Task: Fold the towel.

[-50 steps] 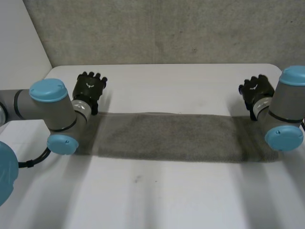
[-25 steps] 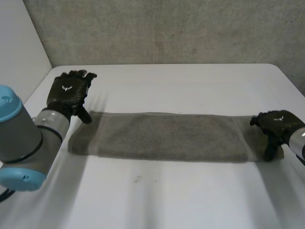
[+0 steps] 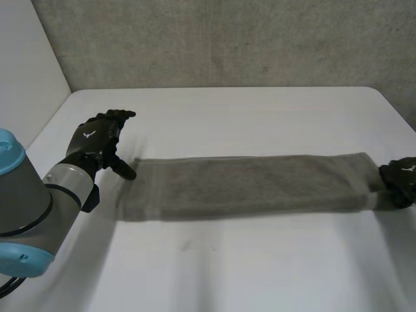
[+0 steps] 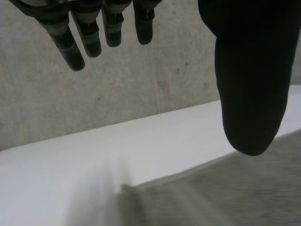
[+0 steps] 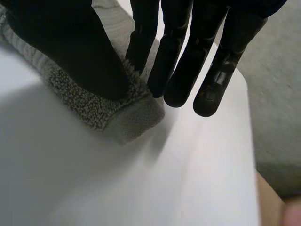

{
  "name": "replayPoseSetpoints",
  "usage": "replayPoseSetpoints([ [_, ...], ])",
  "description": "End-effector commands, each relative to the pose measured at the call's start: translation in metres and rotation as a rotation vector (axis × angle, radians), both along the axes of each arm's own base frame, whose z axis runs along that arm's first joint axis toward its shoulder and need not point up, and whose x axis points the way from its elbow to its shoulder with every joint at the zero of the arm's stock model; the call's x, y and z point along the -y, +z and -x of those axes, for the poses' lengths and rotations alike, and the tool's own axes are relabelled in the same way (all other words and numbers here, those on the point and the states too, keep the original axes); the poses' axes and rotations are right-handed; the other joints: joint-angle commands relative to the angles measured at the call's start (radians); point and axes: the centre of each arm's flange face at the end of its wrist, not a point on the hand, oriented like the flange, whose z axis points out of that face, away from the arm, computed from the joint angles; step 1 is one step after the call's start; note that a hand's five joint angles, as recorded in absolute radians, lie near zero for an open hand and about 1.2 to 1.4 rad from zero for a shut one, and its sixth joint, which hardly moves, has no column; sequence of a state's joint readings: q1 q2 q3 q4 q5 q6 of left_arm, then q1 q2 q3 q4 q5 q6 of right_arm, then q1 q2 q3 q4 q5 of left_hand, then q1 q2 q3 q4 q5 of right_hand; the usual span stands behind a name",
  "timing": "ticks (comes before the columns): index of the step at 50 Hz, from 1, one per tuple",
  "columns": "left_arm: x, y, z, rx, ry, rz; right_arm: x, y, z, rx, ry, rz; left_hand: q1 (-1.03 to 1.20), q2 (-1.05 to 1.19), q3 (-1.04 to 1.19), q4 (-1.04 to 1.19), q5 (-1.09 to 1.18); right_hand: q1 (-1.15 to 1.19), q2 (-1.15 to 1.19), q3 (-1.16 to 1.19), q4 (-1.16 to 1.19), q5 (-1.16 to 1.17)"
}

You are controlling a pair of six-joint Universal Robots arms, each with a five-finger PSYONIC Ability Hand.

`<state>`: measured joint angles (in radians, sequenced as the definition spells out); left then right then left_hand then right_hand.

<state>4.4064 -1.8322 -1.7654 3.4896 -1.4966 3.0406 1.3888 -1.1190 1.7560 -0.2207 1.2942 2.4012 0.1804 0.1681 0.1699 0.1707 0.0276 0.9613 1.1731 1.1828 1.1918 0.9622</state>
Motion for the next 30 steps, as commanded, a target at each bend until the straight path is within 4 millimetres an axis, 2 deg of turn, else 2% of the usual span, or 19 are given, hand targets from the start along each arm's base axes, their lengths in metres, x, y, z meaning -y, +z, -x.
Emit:
replayPoseSetpoints([
  [1,-0.001,0.008,-0.005,-0.008,0.014,0.019,0.02,0.024,0.053,-0.277,-0.193,0.037,0.004,0.016,0.014,0.013,-0.018,0.435,0.223,0.213,0.204,0.26],
  [5,-0.001,0.009,-0.006,-0.008,0.02,0.026,0.025,0.036,0.052,-0.292,-0.213,0.076,0.001,0.013,0.011,0.01,-0.021,0.435,0.223,0.213,0.204,0.26],
  [7,-0.001,0.009,-0.006,-0.008,0.02,0.026,0.025,0.043,0.039,-0.283,-0.182,0.106,0.001,0.013,0.011,0.01,-0.021,0.435,0.223,0.213,0.204,0.26],
  [9,-0.001,0.009,-0.006,-0.008,0.021,0.026,0.021,0.068,-0.012,-0.231,-0.07,0.205,0.001,0.013,0.011,0.01,-0.021,0.435,0.223,0.213,0.204,0.26],
  [10,-0.001,0.009,-0.007,-0.006,0.021,0.026,0.021,0.068,-0.012,-0.231,-0.07,0.206,0.001,0.013,0.011,0.01,-0.021,0.435,0.223,0.213,0.204,0.26],
  [12,0.0,0.009,-0.008,-0.006,0.026,0.026,0.009,0.087,-0.061,-0.144,0.041,0.273,0.001,0.013,0.011,0.01,-0.021,0.435,0.223,0.213,0.204,0.26],
  [13,0.001,0.009,-0.009,-0.006,0.03,0.026,0.009,0.087,-0.061,-0.143,0.042,0.273,0.001,0.013,0.011,0.01,-0.021,0.435,0.223,0.213,0.204,0.26],
  [14,0.001,0.009,-0.009,-0.006,0.03,0.026,0.0,0.092,-0.09,-0.1,0.113,0.302,0.001,0.013,0.011,0.01,-0.021,0.435,0.223,0.213,0.204,0.26],
  [15,0.002,0.01,-0.01,-0.008,0.033,0.027,0.0,0.092,-0.09,-0.1,0.114,0.302,0.001,0.013,0.011,0.01,-0.021,0.435,0.223,0.213,0.204,0.26],
  [17,0.002,0.01,-0.01,-0.008,0.035,0.029,-0.032,0.095,-0.154,-0.035,0.314,0.329,0.001,0.013,0.011,0.01,-0.021,0.435,0.223,0.213,0.204,0.26],
  [18,0.002,0.012,-0.011,-0.009,0.038,0.033,-0.032,0.095,-0.154,-0.034,0.315,0.329,0.001,0.013,0.011,0.01,-0.021,0.435,0.223,0.213,0.204,0.26],
  [20,0.002,0.014,-0.011,-0.011,0.04,0.039,-0.077,0.086,-0.216,0.01,0.558,0.32,0.001,0.013,0.011,0.01,-0.021,0.435,0.223,0.213,0.204,0.26],
  [22,0.002,0.015,-0.012,-0.013,0.043,0.04,-0.1,0.079,-0.239,0.031,0.664,0.308,-0.002,0.01,0.008,0.008,-0.024,0.435,0.223,0.213,0.204,0.26],
  [23,0.002,0.016,-0.012,-0.012,0.044,0.043,-0.1,0.079,-0.24,0.031,0.665,0.308,0.001,0.013,0.011,0.01,-0.021,0.435,0.223,0.213,0.204,0.26],
  [25,0.002,0.016,-0.013,-0.014,0.046,0.044,-0.139,0.061,-0.275,0.06,0.833,0.271,0.001,0.013,0.011,0.01,-0.021,0.435,0.223,0.213,0.204,0.26],
  [26,0.002,0.016,-0.013,-0.014,0.047,0.044,-0.139,0.061,-0.276,0.06,0.834,0.271,-0.002,0.01,0.008,0.008,-0.024,0.435,0.223,0.213,0.204,0.26],
  [28,0.002,0.016,-0.013,-0.014,0.046,0.043,-0.172,0.035,-0.302,0.062,0.951,0.219,0.001,0.013,0.011,0.01,-0.021,0.435,0.223,0.213,0.204,0.26],
  [29,0.002,0.016,-0.013,-0.012,0.047,0.043,-0.173,0.035,-0.302,0.062,0.952,0.219,0.001,0.013,0.011,0.01,-0.021,0.435,0.223,0.213,0.204,0.26],
  [30,0.002,0.016,-0.013,-0.012,0.047,0.043,-0.189,0.024,-0.313,0.059,1.0,0.198,0.001,0.013,0.011,0.01,-0.021,0.435,0.223,0.213,0.204,0.26],
])
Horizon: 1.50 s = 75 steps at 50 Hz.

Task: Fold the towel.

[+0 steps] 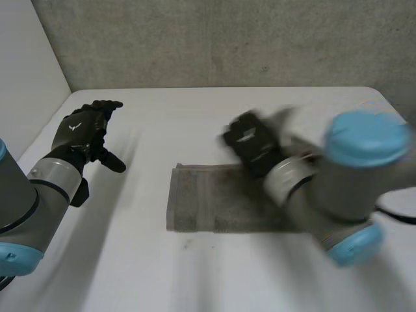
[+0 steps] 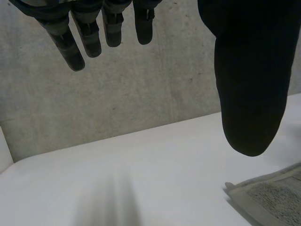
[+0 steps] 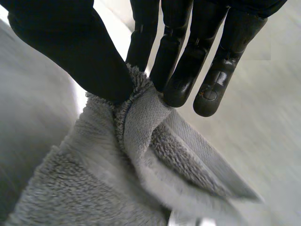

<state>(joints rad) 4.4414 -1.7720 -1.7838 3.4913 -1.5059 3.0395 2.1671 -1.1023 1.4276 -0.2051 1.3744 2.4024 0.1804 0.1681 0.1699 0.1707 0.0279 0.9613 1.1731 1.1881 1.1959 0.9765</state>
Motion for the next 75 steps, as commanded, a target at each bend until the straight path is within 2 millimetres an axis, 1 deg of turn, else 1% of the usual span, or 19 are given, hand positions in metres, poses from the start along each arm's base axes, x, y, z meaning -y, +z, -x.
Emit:
replayPoseSetpoints([
  [1,0.0,0.001,-0.001,0.0,0.003,0.002,-0.082,-0.052,-0.065,-0.06,0.304,-0.079,0.001,0.013,0.011,0.01,-0.021,0.435,0.223,0.208,0.2,0.245],
  [7,-0.001,-0.001,0.0,0.006,-0.003,-0.001,-0.111,-0.086,-0.078,-0.113,0.369,-0.132,0.001,0.013,0.011,0.01,-0.021,0.435,0.223,0.208,0.2,0.245],
  [9,-0.002,-0.002,0.002,0.008,-0.01,-0.005,-0.108,-0.079,-0.075,-0.108,0.331,-0.128,0.001,0.013,0.011,0.01,-0.021,-0.665,-0.877,-0.892,-0.9,-0.855],
  [11,-0.003,-0.004,0.004,0.015,-0.018,-0.007,-0.105,-0.067,-0.072,-0.09,0.284,-0.117,0.004,0.016,0.014,0.013,-0.018,-0.787,-0.999,-1.014,-1.021,-0.977],
  [15,-0.006,-0.007,0.017,0.018,-0.058,-0.003,-0.078,-0.038,-0.055,-0.01,0.125,-0.118,0.015,0.028,0.026,0.025,-0.007,-0.787,-0.999,-1.014,-1.021,-0.977],
  [17,-0.008,-0.009,0.027,0.018,-0.085,-0.003,-0.045,-0.023,-0.022,0.077,-0.027,-0.177,0.015,0.028,0.026,0.025,-0.007,-0.787,-0.999,-1.014,-1.021,-0.977],
  [21,-0.014,-0.014,0.048,0.021,-0.144,-0.014,-0.031,-0.013,0.007,0.151,-0.102,-0.243,0.015,0.028,0.026,0.025,-0.007,-0.787,-0.999,-1.014,-1.021,-0.977],
  [26,-0.026,-0.043,0.081,0.076,-0.221,-0.059,-0.013,-0.029,0.052,0.164,-0.204,-0.347,0.021,0.034,0.032,0.031,-0.001,-0.787,-0.999,-1.014,-1.021,-0.977],
  [34,-0.035,-0.079,0.093,0.292,-0.194,-0.049,-0.004,-0.064,0.103,0.116,-0.336,-0.458,0.007,0.019,0.017,0.016,-0.015,-0.777,-0.988,-1.003,-1.011,-0.966],
  [41,-0.053,-0.092,0.099,0.331,-0.236,-0.075,0.012,-0.079,0.117,0.015,-0.372,-0.328,0.001,0.013,0.011,0.01,-0.021,0.433,0.221,0.206,0.198,0.243],
  [46,-0.062,-0.091,0.095,0.336,-0.242,-0.088,0.023,-0.063,0.109,-0.034,-0.345,-0.179,-0.002,0.01,0.008,0.008,-0.024,0.435,0.223,0.208,0.2,0.245],
  [48,-0.062,-0.063,0.093,0.295,-0.227,-0.03,0.024,-0.052,0.099,-0.028,-0.319,-0.132,-0.005,0.007,0.006,0.005,-0.027,0.435,0.223,0.208,0.2,0.245],
  [50,-0.057,-0.04,0.089,0.248,-0.201,0.015,0.006,-0.03,0.057,0.011,-0.2,-0.057,-0.005,0.007,0.005,0.005,-0.027,0.435,0.223,0.208,0.2,0.245],
  [57,-0.026,0.022,0.043,0.091,-0.031,0.116,-0.038,-0.017,-0.009,0.038,0.004,0.02,-0.002,0.01,0.008,0.008,-0.024,0.435,0.223,0.208,0.2,0.245],
  [63,-0.016,0.052,0.004,0.06,0.086,0.165,-0.098,-0.042,-0.053,0.01,0.23,-0.025,-0.005,0.007,0.005,0.005,-0.027,0.435,0.223,0.208,0.2,0.245],
  [69,-0.017,0.045,-0.007,0.076,0.115,0.127,-0.115,-0.073,-0.057,-0.053,0.28,-0.087,-0.005,0.007,0.005,0.005,-0.027,0.435,0.223,0.208,0.2,0.245],
  [71,-0.025,0.037,-0.002,0.073,0.07,0.076,-0.116,-0.075,-0.056,-0.06,0.275,-0.098,-0.005,0.007,0.005,0.005,-0.027,0.263,0.051,0.036,0.028,0.073],
  [73,-0.029,0.036,0.003,0.056,0.043,0.054,-0.111,-0.056,-0.051,-0.028,0.227,-0.095,0.001,0.013,0.011,0.01,-0.021,-0.784,-0.996,-1.011,-1.019,-0.974],
  [75,-0.032,0.036,0.008,0.028,0.015,0.029,-0.1,-0.035,-0.044,0.033,0.167,-0.096,0.007,0.019,0.017,0.016,-0.015,-0.787,-0.999,-1.014,-1.021,-0.977],
])
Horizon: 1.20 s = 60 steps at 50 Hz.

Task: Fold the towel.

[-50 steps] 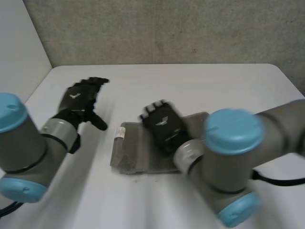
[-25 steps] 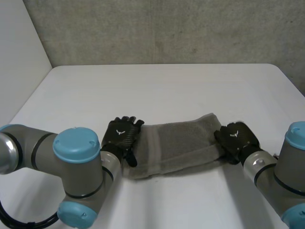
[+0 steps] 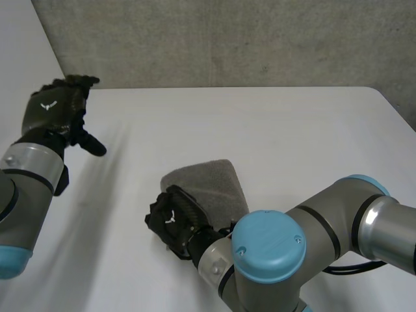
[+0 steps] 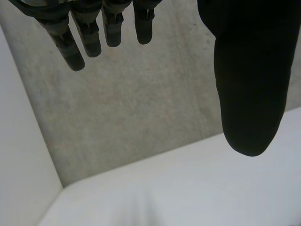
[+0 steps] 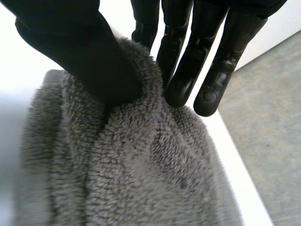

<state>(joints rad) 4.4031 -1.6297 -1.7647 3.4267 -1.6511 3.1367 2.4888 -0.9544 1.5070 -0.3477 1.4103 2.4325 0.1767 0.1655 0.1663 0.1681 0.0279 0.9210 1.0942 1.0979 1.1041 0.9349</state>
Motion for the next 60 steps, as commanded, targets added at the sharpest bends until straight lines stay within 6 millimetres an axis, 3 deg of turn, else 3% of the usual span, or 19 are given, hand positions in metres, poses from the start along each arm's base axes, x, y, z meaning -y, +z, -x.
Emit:
replayPoseSetpoints([
  [1,-0.015,-0.007,0.02,-0.074,-0.112,-0.111,0.016,0.035,0.014,0.071,-0.118,-0.023,0.013,0.024,0.024,0.022,-0.012,-0.746,-0.92,-0.923,-0.93,-0.935],
  [2,-0.013,-0.003,0.025,-0.117,-0.122,-0.137,0.035,0.048,0.026,0.126,-0.199,-0.056,0.019,0.03,0.029,0.028,-0.007,-0.746,-0.92,-0.923,-0.93,-0.935],
  [3,-0.013,-0.003,0.025,-0.117,-0.122,-0.137,0.035,0.048,0.026,0.127,-0.2,-0.056,0.019,0.03,0.03,0.028,-0.007,-0.746,-0.92,-0.923,-0.93,-0.935],
  [5,-0.011,-0.005,0.03,-0.14,-0.131,-0.176,0.071,0.068,0.055,0.273,-0.348,-0.193,0.022,0.033,0.032,0.031,-0.004,-0.746,-0.92,-0.923,-0.93,-0.935],
  [7,-0.02,-0.014,0.055,-0.14,-0.197,-0.272,0.081,0.076,0.065,0.335,-0.393,-0.268,0.028,0.039,0.038,0.037,0.002,-0.746,-0.92,-0.923,-0.93,-0.935],
  [13,-0.038,-0.043,0.091,-0.076,-0.273,-0.383,0.107,0.075,0.094,0.38,-0.476,-0.566,0.025,0.036,0.035,0.034,-0.001,-0.746,-0.92,-0.923,-0.93,-0.935],
  [18,-0.04,-0.085,0.105,0.007,-0.227,-0.455,0.118,0.051,0.098,0.319,-0.484,-0.696,0.025,0.036,0.035,0.034,-0.001,-0.746,-0.92,-0.923,-0.93,-0.935],
  [24,-0.037,-0.114,0.107,0.094,-0.192,-0.488,0.131,0.031,0.096,0.292,-0.501,-0.74,0.019,0.03,0.03,0.028,-0.007,-0.746,-0.92,-0.923,-0.93,-0.935],
  [41,-0.051,-0.126,0.092,0.285,-0.218,-0.444,0.13,-0.01,0.081,0.14,-0.451,-0.689,0.002,0.013,0.012,0.01,-0.024,-0.746,-0.92,-0.923,-0.93,-0.935],
  [45,-0.052,-0.114,0.092,0.279,-0.222,-0.414,0.131,-0.005,0.081,0.123,-0.45,-0.634,0.002,0.013,0.012,0.01,-0.024,-0.746,-0.92,-0.923,-0.93,-0.935],
  [49,-0.05,-0.098,0.094,0.256,-0.223,-0.373,0.138,0.023,0.085,0.178,-0.487,-0.521,0.002,0.013,0.012,0.01,-0.024,-0.746,-0.92,-0.923,-0.93,-0.935],
  [53,-0.041,-0.057,0.093,0.188,-0.212,-0.272,0.144,0.051,0.089,0.246,-0.512,-0.436,0.002,0.013,0.012,0.01,-0.024,-0.746,-0.92,-0.923,-0.93,-0.935],
  [54,-0.041,-0.057,0.093,0.188,-0.212,-0.272,0.144,0.066,0.091,0.276,-0.517,-0.401,0.002,0.013,0.012,0.01,-0.024,-0.746,-0.92,-0.923,-0.93,-0.935],
  [55,-0.036,-0.037,0.09,0.156,-0.197,-0.225,0.145,0.083,0.094,0.314,-0.52,-0.367,0.002,0.013,0.012,0.01,-0.024,-0.746,-0.92,-0.923,-0.93,-0.935],
  [56,-0.031,-0.017,0.085,0.128,-0.178,-0.185,0.145,0.083,0.094,0.314,-0.52,-0.366,0.002,0.013,0.012,0.01,-0.024,-0.746,-0.92,-0.923,-0.93,-0.935],
  [57,-0.031,-0.017,0.085,0.128,-0.178,-0.185,0.144,0.101,0.096,0.351,-0.521,-0.332,0.002,0.013,0.012,0.01,-0.024,-0.746,-0.92,-0.923,-0.93,-0.935],
  [58,-0.025,0.0,0.077,0.108,-0.151,-0.156,0.146,0.117,0.101,0.386,-0.537,-0.293,0.002,0.013,0.012,0.01,-0.024,-0.746,-0.92,-0.923,-0.93,-0.935],
  [59,-0.023,0.016,0.071,0.092,-0.134,-0.133,0.146,0.117,0.101,0.387,-0.538,-0.293,0.002,0.013,0.012,0.01,-0.024,-0.746,-0.92,-0.923,-0.93,-0.935],
  [60,-0.023,0.016,0.071,0.092,-0.133,-0.133,0.149,0.132,0.107,0.419,-0.555,-0.26,0.002,0.013,0.012,0.01,-0.024,-0.746,-0.92,-0.923,-0.93,-0.935],
])
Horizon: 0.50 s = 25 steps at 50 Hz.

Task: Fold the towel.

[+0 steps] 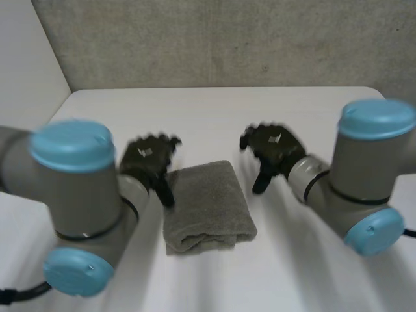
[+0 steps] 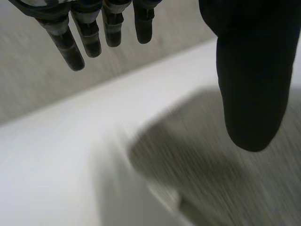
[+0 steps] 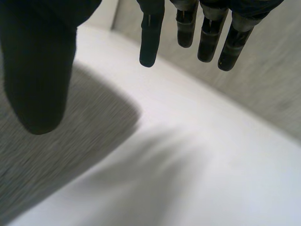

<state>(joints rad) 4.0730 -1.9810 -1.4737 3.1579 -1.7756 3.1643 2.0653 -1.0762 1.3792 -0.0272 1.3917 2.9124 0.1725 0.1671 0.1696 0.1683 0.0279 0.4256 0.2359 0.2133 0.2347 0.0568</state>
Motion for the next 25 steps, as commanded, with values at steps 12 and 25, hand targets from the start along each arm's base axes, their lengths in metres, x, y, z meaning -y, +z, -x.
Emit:
replayPoseSetpoints([
  [12,0.008,0.148,-0.059,-0.217,0.101,0.121,-0.011,0.134,0.04,0.135,-0.186,0.262,0.003,0.008,0.006,0.007,-0.027,-0.251,-0.061,-0.039,-0.06,-0.057],
  [25,0.014,0.155,-0.067,-0.232,0.043,0.105,-0.01,0.138,0.047,0.224,-0.179,0.176,0.003,0.008,0.006,0.007,-0.027,-0.251,-0.061,-0.039,-0.06,-0.057],
])
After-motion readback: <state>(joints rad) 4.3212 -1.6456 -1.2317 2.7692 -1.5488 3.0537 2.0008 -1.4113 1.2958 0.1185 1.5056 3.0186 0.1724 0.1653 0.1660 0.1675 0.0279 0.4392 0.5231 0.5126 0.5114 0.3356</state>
